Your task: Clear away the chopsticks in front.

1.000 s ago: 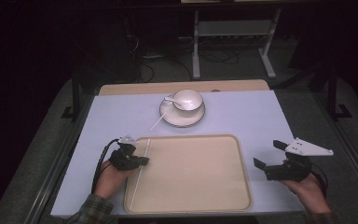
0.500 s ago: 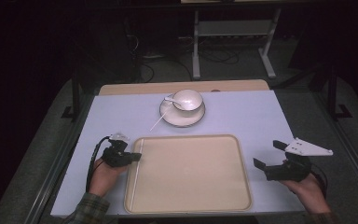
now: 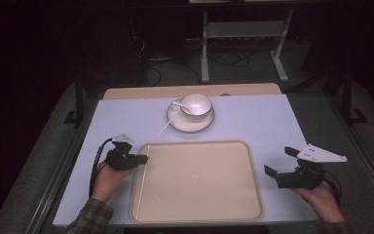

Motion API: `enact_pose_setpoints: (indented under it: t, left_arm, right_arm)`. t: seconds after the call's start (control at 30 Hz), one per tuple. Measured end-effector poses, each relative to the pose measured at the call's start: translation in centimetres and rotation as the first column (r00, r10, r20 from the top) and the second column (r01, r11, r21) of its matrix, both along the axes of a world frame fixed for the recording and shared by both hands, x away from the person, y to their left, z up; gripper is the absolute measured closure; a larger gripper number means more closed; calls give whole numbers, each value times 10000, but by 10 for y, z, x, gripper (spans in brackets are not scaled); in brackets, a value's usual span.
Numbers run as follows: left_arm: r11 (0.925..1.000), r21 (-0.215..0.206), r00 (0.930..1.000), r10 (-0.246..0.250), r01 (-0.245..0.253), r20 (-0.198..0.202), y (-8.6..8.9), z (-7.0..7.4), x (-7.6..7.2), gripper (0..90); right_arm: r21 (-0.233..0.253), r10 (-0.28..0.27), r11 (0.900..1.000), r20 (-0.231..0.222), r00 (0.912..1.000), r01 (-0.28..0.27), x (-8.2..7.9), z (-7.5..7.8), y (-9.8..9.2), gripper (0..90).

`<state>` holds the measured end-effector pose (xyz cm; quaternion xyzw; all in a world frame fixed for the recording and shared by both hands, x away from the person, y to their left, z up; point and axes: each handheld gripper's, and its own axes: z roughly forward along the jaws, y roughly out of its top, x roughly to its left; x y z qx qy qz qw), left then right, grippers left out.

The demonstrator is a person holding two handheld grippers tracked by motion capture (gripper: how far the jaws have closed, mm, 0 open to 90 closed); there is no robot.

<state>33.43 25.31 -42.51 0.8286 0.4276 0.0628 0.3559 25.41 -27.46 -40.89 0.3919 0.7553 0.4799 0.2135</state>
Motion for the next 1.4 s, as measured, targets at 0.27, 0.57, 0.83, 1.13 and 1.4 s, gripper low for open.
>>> enact_pose_setpoints:
  t: [0.27,0.57,0.83,1.13,1.4]
  left_arm:
    - [9999,26,9998,-99,99,176,-3,8,18,576]
    - [9990,-145,9979,-410,418,510,-11,19,44,424]
    - [9988,-307,9944,-360,392,992,-23,25,68,434]
    - [9988,-241,9900,-384,421,1356,-40,30,92,466]
    - [9990,-169,9886,-380,409,1454,-49,30,113,562]
  right_arm:
    - [35,-10,10000,-34,10000,10,0,0,0,0]
    - [38,-58,10000,-36,10000,58,0,0,0,0]
    - [70,-135,9999,-59,9999,135,-1,0,-2,0]
    - [90,-164,9998,-53,9999,164,-1,-1,-4,0]
    - [123,-195,9997,-47,9998,196,-1,-1,-5,0]
